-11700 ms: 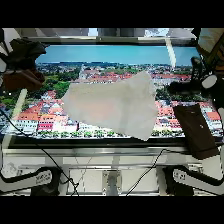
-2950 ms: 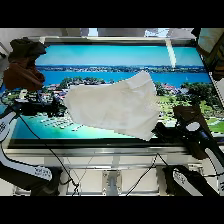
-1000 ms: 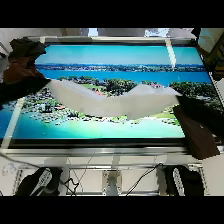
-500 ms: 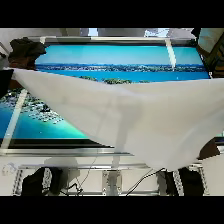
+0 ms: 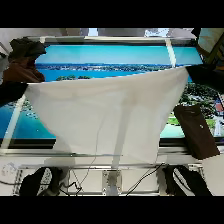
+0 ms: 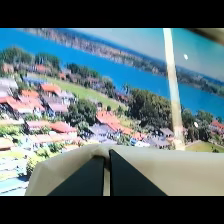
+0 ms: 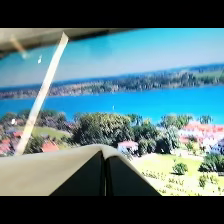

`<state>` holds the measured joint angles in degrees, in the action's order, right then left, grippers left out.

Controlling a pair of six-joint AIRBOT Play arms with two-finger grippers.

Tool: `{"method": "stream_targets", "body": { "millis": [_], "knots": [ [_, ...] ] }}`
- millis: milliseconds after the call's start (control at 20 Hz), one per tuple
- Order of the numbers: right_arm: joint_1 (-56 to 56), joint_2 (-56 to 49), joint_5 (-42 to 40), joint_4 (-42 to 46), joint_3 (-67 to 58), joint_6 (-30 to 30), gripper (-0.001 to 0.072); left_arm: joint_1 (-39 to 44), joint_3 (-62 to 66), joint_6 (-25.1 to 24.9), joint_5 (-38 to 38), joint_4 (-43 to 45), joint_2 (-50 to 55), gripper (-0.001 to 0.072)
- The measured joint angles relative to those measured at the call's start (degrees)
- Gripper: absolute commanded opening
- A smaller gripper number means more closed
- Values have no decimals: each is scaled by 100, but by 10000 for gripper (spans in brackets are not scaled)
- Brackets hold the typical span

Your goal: Fold the shirts.

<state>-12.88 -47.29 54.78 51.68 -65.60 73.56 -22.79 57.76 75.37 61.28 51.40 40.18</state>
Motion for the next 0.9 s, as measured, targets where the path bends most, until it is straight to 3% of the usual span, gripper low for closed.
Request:
{"method": "stream_targets", "body": {
  "millis": [300,500,700,900],
  "knots": [
    [0,-1565,-699,-953,103,-901,24,896,-262,-37,-1751,-46,1934,12],
    [20,-2201,-966,-1390,116,-1314,24,1198,-293,-13,-2699,-85,2697,12],
    [149,-2492,-935,-1368,122,-1445,25,1283,-299,9,-2929,-15,2940,12],
    [350,-2575,-417,-813,271,-1161,25,1307,-299,20,-2507,308,3005,12]
  ]
}}
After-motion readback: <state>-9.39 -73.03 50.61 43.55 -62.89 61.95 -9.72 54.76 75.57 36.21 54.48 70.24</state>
